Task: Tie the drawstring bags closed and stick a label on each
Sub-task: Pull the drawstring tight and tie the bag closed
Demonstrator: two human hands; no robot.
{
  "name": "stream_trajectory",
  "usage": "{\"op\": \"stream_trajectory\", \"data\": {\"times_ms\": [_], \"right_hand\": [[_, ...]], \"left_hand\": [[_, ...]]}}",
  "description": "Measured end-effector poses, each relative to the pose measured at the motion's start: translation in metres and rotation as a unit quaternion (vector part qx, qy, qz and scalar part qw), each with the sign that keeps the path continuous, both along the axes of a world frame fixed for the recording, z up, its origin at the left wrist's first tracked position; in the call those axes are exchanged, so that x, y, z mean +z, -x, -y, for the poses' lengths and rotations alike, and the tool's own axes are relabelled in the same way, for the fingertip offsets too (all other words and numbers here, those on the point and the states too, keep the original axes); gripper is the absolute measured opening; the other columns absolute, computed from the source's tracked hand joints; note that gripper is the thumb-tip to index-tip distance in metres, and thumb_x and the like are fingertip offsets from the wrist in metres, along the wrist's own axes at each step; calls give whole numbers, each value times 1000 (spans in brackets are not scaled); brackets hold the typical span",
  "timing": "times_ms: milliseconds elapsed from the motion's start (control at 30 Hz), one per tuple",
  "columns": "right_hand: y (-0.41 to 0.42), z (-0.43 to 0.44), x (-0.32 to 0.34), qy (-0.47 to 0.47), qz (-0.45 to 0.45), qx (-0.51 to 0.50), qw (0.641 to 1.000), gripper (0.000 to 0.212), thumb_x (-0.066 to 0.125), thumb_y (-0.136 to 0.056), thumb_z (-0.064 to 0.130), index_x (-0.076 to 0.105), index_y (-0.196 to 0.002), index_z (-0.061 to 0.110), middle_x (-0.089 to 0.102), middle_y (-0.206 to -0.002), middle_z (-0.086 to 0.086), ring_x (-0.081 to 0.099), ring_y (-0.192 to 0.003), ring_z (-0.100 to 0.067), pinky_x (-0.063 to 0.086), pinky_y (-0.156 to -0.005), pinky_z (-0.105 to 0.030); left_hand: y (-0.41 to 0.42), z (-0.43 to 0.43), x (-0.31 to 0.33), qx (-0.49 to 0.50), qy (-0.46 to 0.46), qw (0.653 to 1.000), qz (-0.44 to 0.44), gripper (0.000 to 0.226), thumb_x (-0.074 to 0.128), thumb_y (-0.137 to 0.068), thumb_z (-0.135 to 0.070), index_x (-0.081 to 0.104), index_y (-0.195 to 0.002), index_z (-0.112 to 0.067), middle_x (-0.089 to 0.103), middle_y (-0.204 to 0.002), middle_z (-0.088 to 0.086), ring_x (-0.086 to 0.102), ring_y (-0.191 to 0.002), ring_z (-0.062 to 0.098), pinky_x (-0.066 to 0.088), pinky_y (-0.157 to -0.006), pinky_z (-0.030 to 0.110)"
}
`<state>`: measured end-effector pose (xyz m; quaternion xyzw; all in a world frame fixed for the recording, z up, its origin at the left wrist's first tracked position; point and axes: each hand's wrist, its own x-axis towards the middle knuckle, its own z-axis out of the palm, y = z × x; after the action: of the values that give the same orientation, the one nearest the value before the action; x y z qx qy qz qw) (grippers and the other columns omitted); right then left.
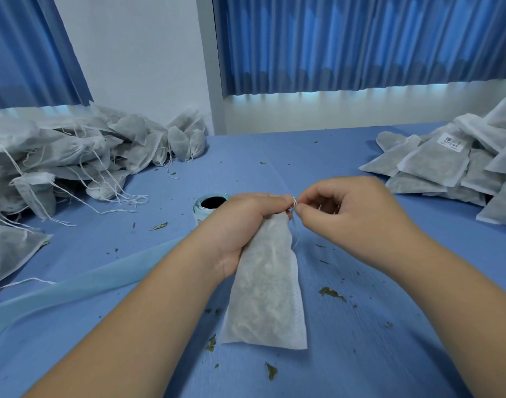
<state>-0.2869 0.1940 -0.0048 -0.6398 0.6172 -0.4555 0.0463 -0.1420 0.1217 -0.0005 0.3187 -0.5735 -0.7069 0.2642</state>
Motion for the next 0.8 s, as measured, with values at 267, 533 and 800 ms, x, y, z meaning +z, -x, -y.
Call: {"op": "stream_trajectory", "data": {"times_ms": [267,533,800], "right_hand": [[2,1,-1,-37,-32,-25,998,19,65,-83,23,69,-66,30,59,-56,26,51,-53,-3,39,-52,-11],[3,1,1,-60,51,-27,997,16,63,-75,17,62,-59,18,55,-51,7,44,-45,-3,34,-43,-13],[12,-1,12,-35,296,52,953,17,61,-70,12,60,-53,16,50,-47,-3,43,-47,-17,37,-46,-26]], "left_hand": [[1,1,-3,16,61,998,25,19,64,-91,-13,65,-72,-10,58,-55,-2,53,-45,11,45,-47,20],[2,1,-6,17,137,988,65,18,68,-90,-20,69,-73,-15,63,-60,-7,54,-49,4,44,-52,19],[-1,8,-6,59,123,988,75,14,72,-87,-23,71,-75,-15,66,-65,-6,54,-47,6,44,-48,17]]}}
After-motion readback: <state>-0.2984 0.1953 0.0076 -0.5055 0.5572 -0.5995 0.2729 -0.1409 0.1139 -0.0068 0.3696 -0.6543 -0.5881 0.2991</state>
